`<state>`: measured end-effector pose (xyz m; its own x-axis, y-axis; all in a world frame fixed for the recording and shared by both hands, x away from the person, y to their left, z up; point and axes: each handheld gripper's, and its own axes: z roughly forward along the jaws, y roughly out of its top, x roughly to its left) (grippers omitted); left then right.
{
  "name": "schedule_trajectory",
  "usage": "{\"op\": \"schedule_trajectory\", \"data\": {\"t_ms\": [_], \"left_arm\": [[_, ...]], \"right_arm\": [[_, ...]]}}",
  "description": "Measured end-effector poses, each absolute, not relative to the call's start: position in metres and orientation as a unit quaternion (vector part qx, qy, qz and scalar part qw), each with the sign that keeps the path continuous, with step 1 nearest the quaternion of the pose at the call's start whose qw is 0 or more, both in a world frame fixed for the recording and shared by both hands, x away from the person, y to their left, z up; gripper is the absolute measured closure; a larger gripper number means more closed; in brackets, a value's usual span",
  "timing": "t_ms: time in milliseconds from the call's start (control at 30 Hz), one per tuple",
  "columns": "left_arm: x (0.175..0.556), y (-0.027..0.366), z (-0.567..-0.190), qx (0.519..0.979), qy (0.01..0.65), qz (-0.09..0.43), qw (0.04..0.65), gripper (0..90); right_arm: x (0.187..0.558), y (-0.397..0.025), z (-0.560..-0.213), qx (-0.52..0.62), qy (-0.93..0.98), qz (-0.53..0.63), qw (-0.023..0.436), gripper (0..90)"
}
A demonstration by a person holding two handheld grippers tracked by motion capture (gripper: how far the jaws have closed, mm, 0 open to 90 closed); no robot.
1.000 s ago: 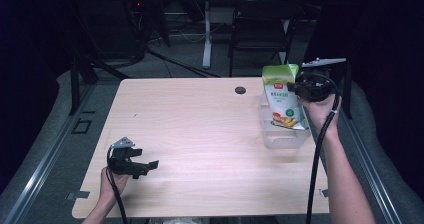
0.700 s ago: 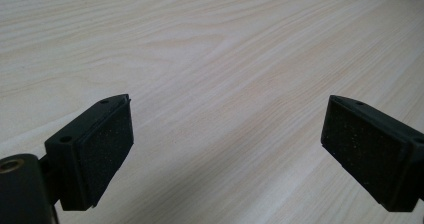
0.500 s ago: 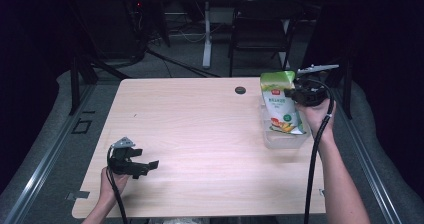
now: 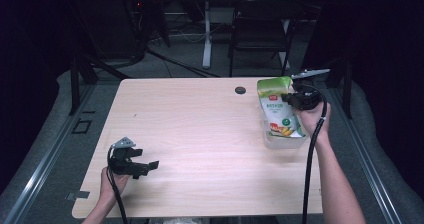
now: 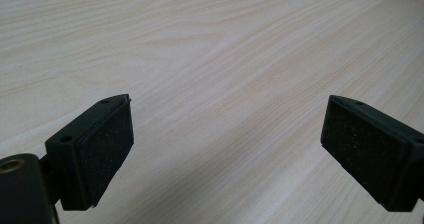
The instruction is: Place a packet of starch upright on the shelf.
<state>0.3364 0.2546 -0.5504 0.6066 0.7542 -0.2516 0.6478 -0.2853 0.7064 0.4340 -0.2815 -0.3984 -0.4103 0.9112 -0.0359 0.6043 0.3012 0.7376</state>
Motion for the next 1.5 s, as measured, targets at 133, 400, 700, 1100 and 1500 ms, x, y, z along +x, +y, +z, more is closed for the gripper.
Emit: {"op": "schedule_trajectory", "data": {"t_ms": [133,400,700,1100,1500], "left_arm": [[0.336,0.254,-0.550,0.800,0.437,0.065,0.405,6.8],[0.336,0.255,-0.550,0.800,0.437,0.065,0.406,6.8],[0.336,0.254,-0.550,0.800,0.436,0.064,0.406,6.8],[0.336,0.255,-0.550,0.800,0.437,0.064,0.407,6.8],[0.336,0.255,-0.550,0.800,0.436,0.063,0.407,6.8]], "right_arm": [[0.434,-0.279,-0.401,0.487,0.777,0.324,0.233,89.2],[0.434,-0.271,-0.409,0.475,0.796,0.297,0.230,88.0],[0.428,-0.279,-0.413,0.488,0.789,0.295,0.230,86.6],[0.422,-0.303,-0.430,0.525,0.757,0.312,0.231,87.8],[0.420,-0.329,-0.450,0.578,0.717,0.313,0.233,88.0]]}}
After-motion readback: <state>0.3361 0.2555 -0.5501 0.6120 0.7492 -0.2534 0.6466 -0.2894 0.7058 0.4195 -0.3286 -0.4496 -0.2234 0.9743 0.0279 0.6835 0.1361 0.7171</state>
